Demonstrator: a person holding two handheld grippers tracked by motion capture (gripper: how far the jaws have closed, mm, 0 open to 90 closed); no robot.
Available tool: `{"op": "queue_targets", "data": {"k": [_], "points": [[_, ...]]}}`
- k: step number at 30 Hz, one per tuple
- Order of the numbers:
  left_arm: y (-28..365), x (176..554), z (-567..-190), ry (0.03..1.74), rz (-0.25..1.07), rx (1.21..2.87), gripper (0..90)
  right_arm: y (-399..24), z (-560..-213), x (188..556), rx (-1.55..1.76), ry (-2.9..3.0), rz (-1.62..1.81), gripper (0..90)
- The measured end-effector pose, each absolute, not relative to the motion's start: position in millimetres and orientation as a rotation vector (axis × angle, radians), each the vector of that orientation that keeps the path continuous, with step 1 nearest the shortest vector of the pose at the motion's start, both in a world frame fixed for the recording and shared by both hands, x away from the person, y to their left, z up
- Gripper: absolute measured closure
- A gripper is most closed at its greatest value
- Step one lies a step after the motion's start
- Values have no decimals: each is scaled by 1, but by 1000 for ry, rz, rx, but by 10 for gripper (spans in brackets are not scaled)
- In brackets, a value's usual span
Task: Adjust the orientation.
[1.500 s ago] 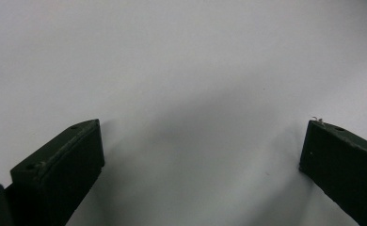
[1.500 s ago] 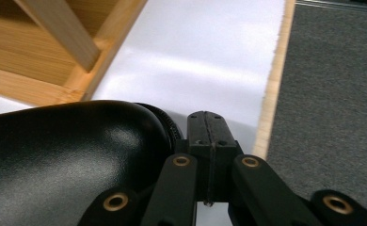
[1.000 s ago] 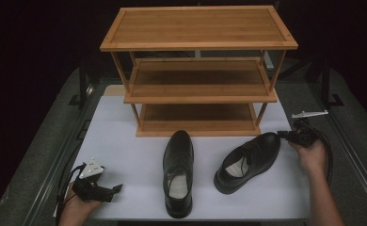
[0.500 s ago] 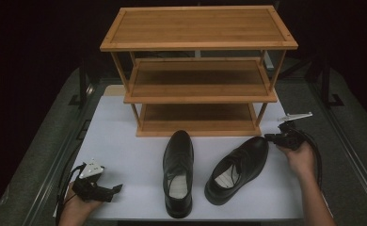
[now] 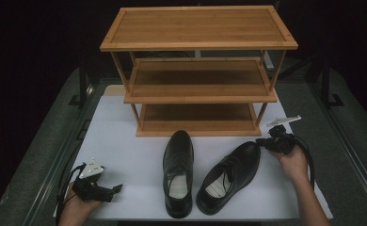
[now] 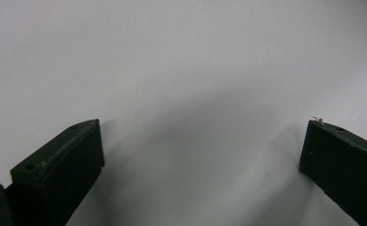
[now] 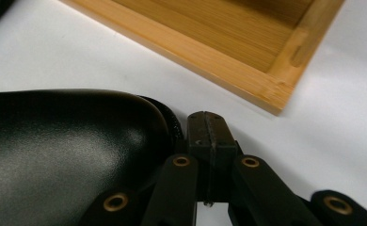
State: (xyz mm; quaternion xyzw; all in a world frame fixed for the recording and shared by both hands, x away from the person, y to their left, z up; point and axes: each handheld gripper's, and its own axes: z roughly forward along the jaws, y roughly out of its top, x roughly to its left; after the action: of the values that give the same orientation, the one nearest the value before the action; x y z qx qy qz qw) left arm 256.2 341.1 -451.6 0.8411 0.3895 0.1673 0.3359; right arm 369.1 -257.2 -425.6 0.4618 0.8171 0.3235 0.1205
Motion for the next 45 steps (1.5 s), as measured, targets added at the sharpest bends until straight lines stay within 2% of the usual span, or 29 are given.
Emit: {"op": "queue_targets", "data": {"k": [7,16,29,34,45], "points": [[341,256,-452,1014,437,2195,0,-268,-424,360,1383,2351,952,897],[341,256,-452,1016,436,2194,0,-290,-419,313,1410,2298,1043,897],[341,256,-452,1015,436,2195,0,-264,-427,248,1315,2367,1131,897],[341,256,-452,1015,437,2194,0,-249,-434,238,1279,2412,1149,897],[341,256,-452,1016,436,2194,0,-235,-445,243,1255,2466,1109,897]]}}
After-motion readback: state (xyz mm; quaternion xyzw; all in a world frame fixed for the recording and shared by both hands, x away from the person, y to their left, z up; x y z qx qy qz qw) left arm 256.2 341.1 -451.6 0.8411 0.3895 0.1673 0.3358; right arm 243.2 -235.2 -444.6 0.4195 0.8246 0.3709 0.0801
